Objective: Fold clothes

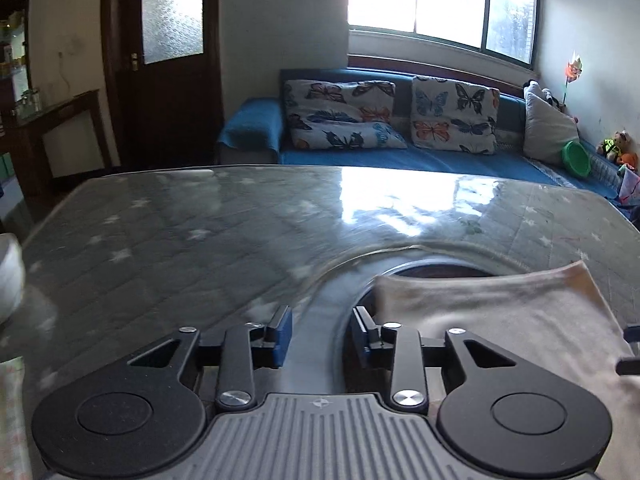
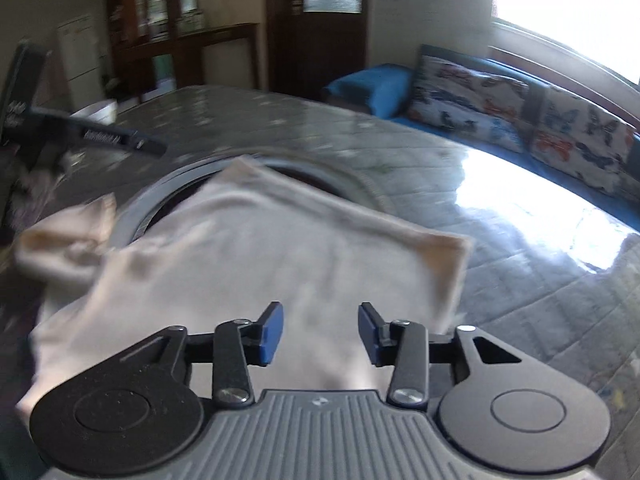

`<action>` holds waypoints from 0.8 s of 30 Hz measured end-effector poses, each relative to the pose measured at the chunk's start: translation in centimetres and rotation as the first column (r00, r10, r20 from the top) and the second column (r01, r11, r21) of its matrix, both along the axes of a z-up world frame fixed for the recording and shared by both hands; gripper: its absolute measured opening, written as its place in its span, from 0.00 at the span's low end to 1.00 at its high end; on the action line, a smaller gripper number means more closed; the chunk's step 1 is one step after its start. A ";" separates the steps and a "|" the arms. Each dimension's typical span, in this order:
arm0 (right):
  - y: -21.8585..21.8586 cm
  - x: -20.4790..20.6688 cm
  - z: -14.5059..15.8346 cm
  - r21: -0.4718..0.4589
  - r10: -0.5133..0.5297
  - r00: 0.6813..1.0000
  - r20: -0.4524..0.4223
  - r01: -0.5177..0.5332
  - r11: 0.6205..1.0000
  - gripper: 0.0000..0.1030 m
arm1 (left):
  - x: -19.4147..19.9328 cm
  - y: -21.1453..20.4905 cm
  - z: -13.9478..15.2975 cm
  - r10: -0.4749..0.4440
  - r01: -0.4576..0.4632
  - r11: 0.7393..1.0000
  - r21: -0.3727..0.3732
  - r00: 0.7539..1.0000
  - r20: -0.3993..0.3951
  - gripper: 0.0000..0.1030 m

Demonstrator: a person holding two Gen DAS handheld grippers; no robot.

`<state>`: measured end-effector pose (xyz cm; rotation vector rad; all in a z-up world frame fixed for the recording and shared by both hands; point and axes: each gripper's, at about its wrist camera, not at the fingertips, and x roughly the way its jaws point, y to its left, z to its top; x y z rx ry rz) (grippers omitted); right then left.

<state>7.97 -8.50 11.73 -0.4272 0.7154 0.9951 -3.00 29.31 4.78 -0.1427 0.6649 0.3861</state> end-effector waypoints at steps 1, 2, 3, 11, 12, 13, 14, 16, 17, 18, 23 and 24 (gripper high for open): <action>-0.2 -0.8 0.0 -0.004 0.015 1.000 0.005 -0.015 1.000 0.42 | -1.2 0.2 0.1 0.009 -0.009 1.000 0.005 1.000 -0.001 0.41; -0.3 -1.6 0.0 -0.008 0.029 1.000 0.009 -0.029 1.000 0.44 | -2.3 0.4 0.2 0.018 -0.018 1.000 0.011 1.000 -0.002 0.42; -0.5 -2.2 0.0 -0.009 0.039 0.999 0.010 -0.039 0.999 0.46 | -3.5 0.4 0.1 0.022 -0.022 1.000 0.009 1.000 -0.003 0.43; -1.4 -7.2 -1.3 -0.038 0.102 0.995 0.009 -0.102 0.994 0.56 | -9.8 -3.1 -0.7 -0.078 0.078 0.997 0.019 0.997 -0.004 0.45; -1.4 -7.4 -1.5 -0.042 0.100 0.995 0.002 -0.100 0.994 0.56 | -10.1 -3.8 -0.8 -0.104 0.104 0.994 0.027 0.995 -0.007 0.45; -1.4 -7.5 -1.6 -0.043 0.097 0.995 -0.002 -0.097 0.994 0.56 | -10.0 -4.3 -1.0 -0.125 0.126 0.991 0.045 0.992 -0.016 0.45; -1.4 -7.7 -1.8 -0.044 0.095 0.995 -0.006 -0.095 0.995 0.56 | -9.8 -4.9 -1.2 -0.146 0.147 0.987 0.065 0.989 -0.027 0.45; -1.3 -8.0 -1.7 -0.041 0.091 0.996 -0.009 -0.092 0.995 0.56 | -9.4 -5.4 -1.7 -0.173 0.177 0.981 0.080 0.984 -0.051 0.46; -1.3 -8.0 -1.7 -0.040 0.091 0.996 -0.010 -0.092 0.995 0.57 | -9.2 -5.6 -1.9 -0.184 0.188 0.979 0.080 0.981 -0.059 0.46; -1.4 -8.2 -1.7 -0.038 0.091 0.996 -0.012 -0.092 0.995 0.57 | -9.0 -5.7 -2.2 -0.196 0.201 0.977 0.076 0.978 -0.068 0.46; -1.4 -8.5 -2.2 -0.042 0.088 0.996 -0.026 -0.089 0.995 0.58 | -8.4 -5.8 -3.6 -0.200 0.210 0.973 0.090 0.973 -0.114 0.44; -1.4 -8.5 -2.3 -0.042 0.088 0.996 -0.026 -0.089 0.995 0.58 | -8.7 -5.4 -3.9 -0.196 0.206 0.975 0.083 0.974 -0.114 0.40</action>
